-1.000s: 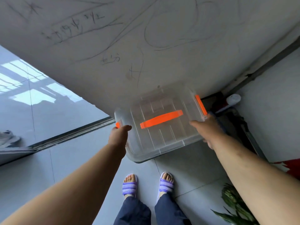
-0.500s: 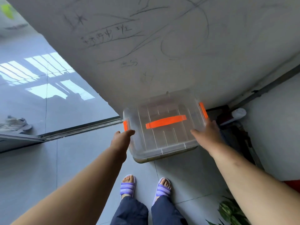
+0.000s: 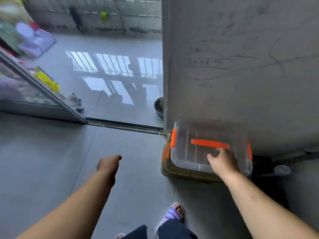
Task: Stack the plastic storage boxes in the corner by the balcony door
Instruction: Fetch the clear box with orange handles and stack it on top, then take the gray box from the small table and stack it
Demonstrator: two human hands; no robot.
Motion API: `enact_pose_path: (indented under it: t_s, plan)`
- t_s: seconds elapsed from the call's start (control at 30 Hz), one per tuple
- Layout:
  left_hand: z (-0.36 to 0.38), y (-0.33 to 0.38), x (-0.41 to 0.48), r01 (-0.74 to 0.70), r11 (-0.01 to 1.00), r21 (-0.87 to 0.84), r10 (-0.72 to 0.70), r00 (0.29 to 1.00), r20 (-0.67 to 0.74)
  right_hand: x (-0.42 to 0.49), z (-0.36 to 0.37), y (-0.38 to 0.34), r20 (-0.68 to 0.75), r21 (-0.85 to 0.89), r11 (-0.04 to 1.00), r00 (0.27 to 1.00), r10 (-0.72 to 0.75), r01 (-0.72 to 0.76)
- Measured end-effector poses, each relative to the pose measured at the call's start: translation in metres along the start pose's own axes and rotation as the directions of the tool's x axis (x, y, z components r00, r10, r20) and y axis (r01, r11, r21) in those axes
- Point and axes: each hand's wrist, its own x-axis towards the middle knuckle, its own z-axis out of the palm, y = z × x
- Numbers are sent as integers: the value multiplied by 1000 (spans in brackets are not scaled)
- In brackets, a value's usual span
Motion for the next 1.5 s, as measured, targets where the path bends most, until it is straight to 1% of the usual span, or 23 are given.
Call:
enact_pose_path:
  t_s: [0.17,0.33,0.37,0.4,0.47,0.57,0.63,0.77,0.83,0.87,0.97,1.0,1.03,1.1,1.2,1.27,1.4,1.47,1.5]
  plan:
    - [-86,-37,7,1,995,-103,-8,998,-59,-51,22,-56,113,32,991,985,-129,126]
    - [-191,-109,5,-149,982,-119,131,981,-145,-136,63,-123,197,19,954,935,-296,298]
    - [-214,-125,3,-154,981,-118,134,978,-160,-157,74,-133,216,13,943,920,-328,333]
    - [-247,-152,1,-133,984,-122,107,974,-200,-188,94,-146,246,-7,925,898,-366,379]
    - [-291,-191,-5,-129,982,-141,87,959,-269,-233,120,-162,258,-21,899,871,-418,438]
    - [-376,-260,-22,-91,977,-194,10,924,-382,-315,176,-183,312,-11,829,790,-528,559]
    - [-423,-301,-32,-66,970,-233,-43,900,-434,-362,207,-194,370,0,774,719,-588,633]
    - [-514,-388,-50,-33,943,-330,-164,819,-550,-467,270,-224,480,-41,645,581,-657,763]
    - [-552,-432,-57,4,924,-381,-250,761,-599,-519,303,-241,531,-30,560,488,-693,828]
    - [-564,-449,-58,14,907,-421,-293,739,-607,-538,316,-249,549,-17,540,459,-699,842]
    - [-602,-500,-56,40,845,-533,-417,673,-611,-598,360,-278,638,19,490,367,-677,872]
    - [-618,-517,-54,47,816,-577,-466,644,-607,-621,383,-292,667,41,461,320,-673,886]
    - [-629,-528,-52,45,797,-602,-494,624,-606,-638,400,-302,683,60,445,288,-671,894]
    - [-657,-546,-48,25,763,-646,-535,586,-609,-674,436,-325,714,85,404,227,-662,911]
    - [-706,-563,-37,1,712,-702,-594,534,-602,-730,490,-359,766,93,311,132,-630,946]
    - [-749,-576,-25,-32,669,-742,-639,485,-597,-774,530,-389,795,122,262,64,-603,957]
    - [-836,-603,-8,-60,619,-783,-711,380,-591,-873,591,-446,849,184,164,-73,-523,969]
    - [-871,-612,-7,-52,606,-794,-737,340,-584,-918,611,-467,853,192,108,-111,-511,975]
    - [-893,-621,-6,-80,587,-806,-753,312,-579,-948,625,-478,854,213,81,-145,-500,974]
